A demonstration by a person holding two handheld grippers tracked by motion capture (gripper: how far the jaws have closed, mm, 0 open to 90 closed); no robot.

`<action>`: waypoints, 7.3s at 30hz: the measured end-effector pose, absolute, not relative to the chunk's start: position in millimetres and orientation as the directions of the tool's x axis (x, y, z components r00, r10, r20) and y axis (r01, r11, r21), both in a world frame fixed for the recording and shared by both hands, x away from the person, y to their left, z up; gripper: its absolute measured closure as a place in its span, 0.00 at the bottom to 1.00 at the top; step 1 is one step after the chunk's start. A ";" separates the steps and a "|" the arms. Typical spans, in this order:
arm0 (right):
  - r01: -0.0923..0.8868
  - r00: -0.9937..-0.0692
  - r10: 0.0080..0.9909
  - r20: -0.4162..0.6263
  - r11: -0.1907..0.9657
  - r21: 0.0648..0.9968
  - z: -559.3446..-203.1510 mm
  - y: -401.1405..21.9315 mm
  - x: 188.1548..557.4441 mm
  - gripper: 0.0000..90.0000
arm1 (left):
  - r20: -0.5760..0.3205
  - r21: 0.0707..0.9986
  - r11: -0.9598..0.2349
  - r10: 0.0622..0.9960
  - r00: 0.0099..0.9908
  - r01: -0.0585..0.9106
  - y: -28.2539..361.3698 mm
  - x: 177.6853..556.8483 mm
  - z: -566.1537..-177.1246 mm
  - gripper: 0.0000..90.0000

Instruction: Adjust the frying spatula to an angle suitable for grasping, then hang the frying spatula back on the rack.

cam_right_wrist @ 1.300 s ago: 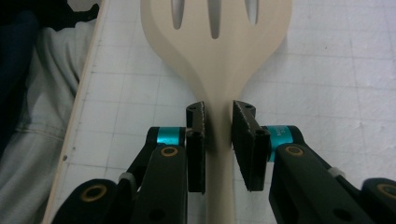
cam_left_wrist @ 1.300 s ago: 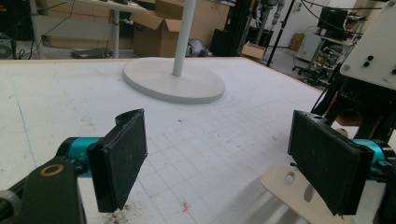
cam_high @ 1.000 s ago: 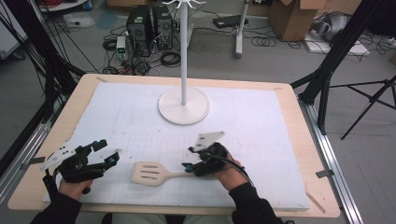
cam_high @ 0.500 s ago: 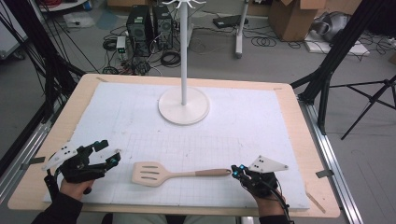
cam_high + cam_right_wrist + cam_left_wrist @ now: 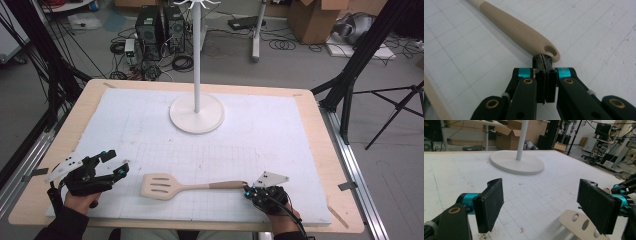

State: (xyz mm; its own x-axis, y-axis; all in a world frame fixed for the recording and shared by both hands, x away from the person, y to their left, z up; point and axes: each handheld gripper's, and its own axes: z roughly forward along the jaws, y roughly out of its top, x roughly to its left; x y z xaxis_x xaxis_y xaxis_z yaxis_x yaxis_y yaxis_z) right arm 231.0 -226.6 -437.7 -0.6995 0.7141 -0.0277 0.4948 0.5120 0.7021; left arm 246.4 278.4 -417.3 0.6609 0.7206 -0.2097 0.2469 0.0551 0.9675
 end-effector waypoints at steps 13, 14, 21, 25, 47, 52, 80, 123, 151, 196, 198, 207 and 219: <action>0.511 -0.711 0.703 0.018 0.499 0.700 -437.9 -224.7 244.5 1.00 | -0.205 0.968 0.051 0.718 0.665 0.244 276.9 246.0 -416.6 0.26; 0.510 -0.712 0.702 0.012 0.505 0.696 -437.8 -223.7 244.7 1.00 | -0.206 0.968 0.051 0.718 0.665 0.245 276.9 246.2 -416.7 0.26; 0.469 -0.696 0.713 -0.087 0.544 0.696 -435.2 -214.9 252.4 1.00 | -0.205 0.968 0.049 0.716 0.668 0.244 274.6 245.7 -416.2 0.26; 0.441 -0.696 0.707 -0.128 0.560 0.701 -434.7 -210.3 260.2 1.00 | -0.207 0.967 0.046 0.711 0.672 0.249 272.9 245.7 -416.2 0.27; 0.404 -0.690 0.702 -0.177 0.577 0.709 -434.1 -191.9 283.3 0.99 | -0.201 0.969 0.041 0.709 0.676 0.245 271.5 245.4 -414.3 0.28; 0.392 -0.695 0.701 -0.162 0.558 0.732 -430.5 -193.1 280.2 0.99 | -0.197 0.969 0.036 0.709 0.677 0.245 270.9 245.6 -414.4 0.28; 0.326 -0.646 0.761 -0.060 0.346 0.880 -395.2 -248.7 250.3 0.20 | -0.123 0.981 -0.025 0.692 0.712 0.194 258.5 239.5 -407.6 0.28; 0.329 -0.588 0.805 -0.082 0.331 0.884 -387.5 -268.5 240.4 0.18 | -0.060 0.951 -0.213 0.582 0.811 0.223 207.9 250.7 -393.0 0.28; 0.335 -0.627 0.775 -0.079 0.361 0.870 -391.7 -260.2 245.1 0.19 | -0.026 0.699 -0.645 0.410 0.912 0.310 103.1 319.2 -413.2 0.52; 0.348 -0.651 0.755 -0.078 0.389 0.853 -398.8 -246.3 248.9 0.19 | -0.038 0.707 -0.656 0.336 0.941 0.263 115.6 315.1 -402.2 0.85; 0.348 -0.649 0.757 -0.078 0.385 0.855 -398.5 -246.6 248.7 0.19 | -0.040 0.699 -0.662 0.341 0.939 0.270 115.2 314.9 -403.3 0.85; 0.346 -0.653 0.753 -0.079 0.390 0.853 -399.0 -246.1 249.4 0.19 | -0.040 0.618 -0.726 0.355 0.934 0.302 107.0 319.7 -409.5 0.84; 0.352 -0.650 0.757 -0.074 0.386 0.853 -398.8 -247.6 248.9 0.19 | -0.050 0.595 -0.728 0.388 0.920 0.340 100.7 323.3 -412.6 0.68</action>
